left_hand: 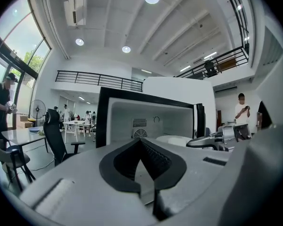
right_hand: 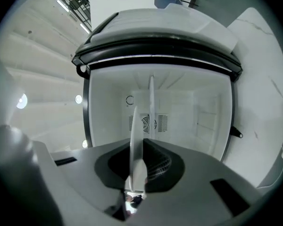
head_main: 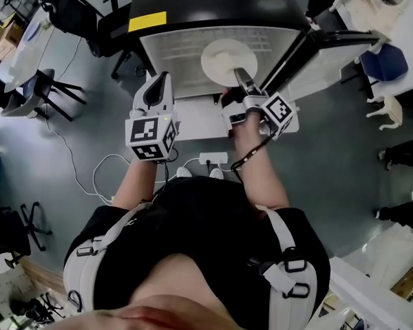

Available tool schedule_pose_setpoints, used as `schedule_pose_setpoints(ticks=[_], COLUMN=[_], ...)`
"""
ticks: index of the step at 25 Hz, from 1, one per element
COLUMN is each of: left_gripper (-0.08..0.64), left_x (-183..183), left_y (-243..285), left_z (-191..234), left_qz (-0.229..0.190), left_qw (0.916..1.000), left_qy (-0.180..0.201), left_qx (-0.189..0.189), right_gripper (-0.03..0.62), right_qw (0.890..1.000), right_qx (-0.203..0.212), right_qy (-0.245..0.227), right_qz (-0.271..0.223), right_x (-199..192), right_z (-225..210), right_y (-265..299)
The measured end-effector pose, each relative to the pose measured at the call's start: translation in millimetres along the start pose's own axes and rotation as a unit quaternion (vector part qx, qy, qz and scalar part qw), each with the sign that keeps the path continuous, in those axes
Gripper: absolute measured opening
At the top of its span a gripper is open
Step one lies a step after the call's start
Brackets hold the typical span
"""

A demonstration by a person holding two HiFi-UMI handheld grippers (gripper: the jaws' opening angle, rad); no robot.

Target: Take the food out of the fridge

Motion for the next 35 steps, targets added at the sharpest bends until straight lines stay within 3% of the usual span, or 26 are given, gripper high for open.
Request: schedule_pose_setpoints(ticks=[8, 14, 35], left_gripper=[0.002, 0.002, 0.002], left_x=[-5.7, -4.4, 5.7], left_y=[15.8, 21.6, 21.7], left_z=[-27.9, -46.8, -49.9], left_qz=[0.007, 0.008, -0.001], left_qw=[0.9991, 0.9977, 0.9973], left_qy=[0.005, 0.011, 0.018], left_qx=[-0.042, -0.066, -0.071], right_gripper=[0.029, 0.028, 0.029], right_qw=[0.998, 0.998, 0.998], right_qx=[0.000, 0.002, 0.002], right_qy=[-0.042, -0.045, -0.043], right_qz=[-0.039, -0.047, -0.048], right_x=[17.5, 23.6, 19.2], right_z=[9.0, 13.6, 13.8], right_y=[-50.9, -69.8, -68.9])
Point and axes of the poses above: the fingertips, and each gripper's own axes: y forward along the fingers, z to its left, x out of its top, the point moved 4 cm from there along -y, backward along the fingers, and after that the axes turned 8 degrees about z, right-handed, at the moved point
